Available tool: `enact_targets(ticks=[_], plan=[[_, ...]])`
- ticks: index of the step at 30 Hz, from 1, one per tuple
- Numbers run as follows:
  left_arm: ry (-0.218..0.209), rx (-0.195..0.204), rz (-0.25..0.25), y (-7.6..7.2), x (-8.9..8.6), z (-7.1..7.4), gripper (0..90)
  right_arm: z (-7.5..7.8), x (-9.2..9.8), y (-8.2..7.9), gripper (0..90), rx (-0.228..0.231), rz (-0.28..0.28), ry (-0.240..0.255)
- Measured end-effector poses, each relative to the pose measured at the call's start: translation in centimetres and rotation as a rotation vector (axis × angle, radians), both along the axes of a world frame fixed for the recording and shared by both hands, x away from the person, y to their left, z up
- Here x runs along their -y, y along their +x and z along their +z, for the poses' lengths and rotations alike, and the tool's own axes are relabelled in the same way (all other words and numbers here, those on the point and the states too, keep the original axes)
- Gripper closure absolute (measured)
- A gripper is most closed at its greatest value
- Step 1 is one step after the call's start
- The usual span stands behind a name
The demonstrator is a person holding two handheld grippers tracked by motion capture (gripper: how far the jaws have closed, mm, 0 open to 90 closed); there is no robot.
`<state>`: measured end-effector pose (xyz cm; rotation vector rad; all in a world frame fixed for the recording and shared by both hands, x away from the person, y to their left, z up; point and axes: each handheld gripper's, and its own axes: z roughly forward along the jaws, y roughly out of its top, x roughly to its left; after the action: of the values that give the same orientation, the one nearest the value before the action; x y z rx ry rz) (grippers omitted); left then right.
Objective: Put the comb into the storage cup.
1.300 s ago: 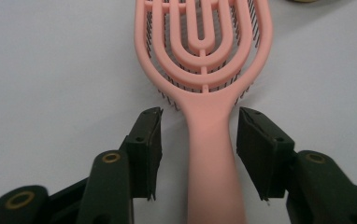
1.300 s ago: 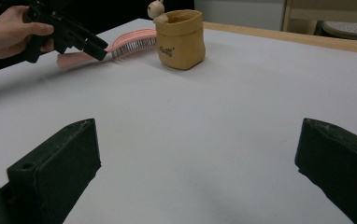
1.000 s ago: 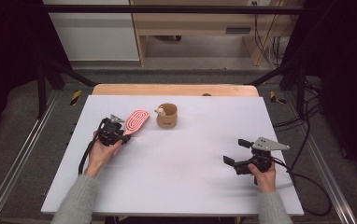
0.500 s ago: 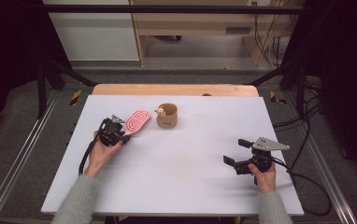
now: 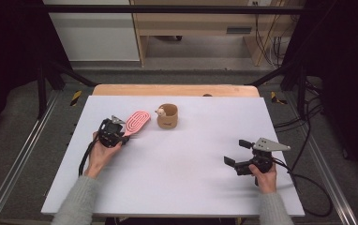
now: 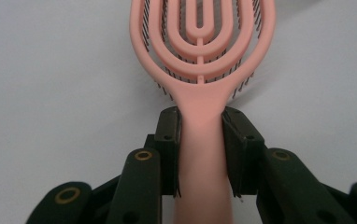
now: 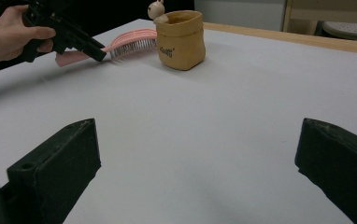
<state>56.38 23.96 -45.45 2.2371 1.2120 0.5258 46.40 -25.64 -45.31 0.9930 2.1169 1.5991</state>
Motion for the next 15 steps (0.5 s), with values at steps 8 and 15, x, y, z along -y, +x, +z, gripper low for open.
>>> enact_targets(ticks=[8, 15], plan=[[-0.014, 0.034, 0.004, -0.9, -0.3, 1.0, 68.8, 0.0, 0.0, 0.0, 0.3, 0.0, 0.0, 0.001], [-0.032, 0.055, 0.015, -2.0, -0.9, 1.5, 68.9, 0.0, 0.0, 0.0, 0.3, -0.002, -0.001, 0.002]])
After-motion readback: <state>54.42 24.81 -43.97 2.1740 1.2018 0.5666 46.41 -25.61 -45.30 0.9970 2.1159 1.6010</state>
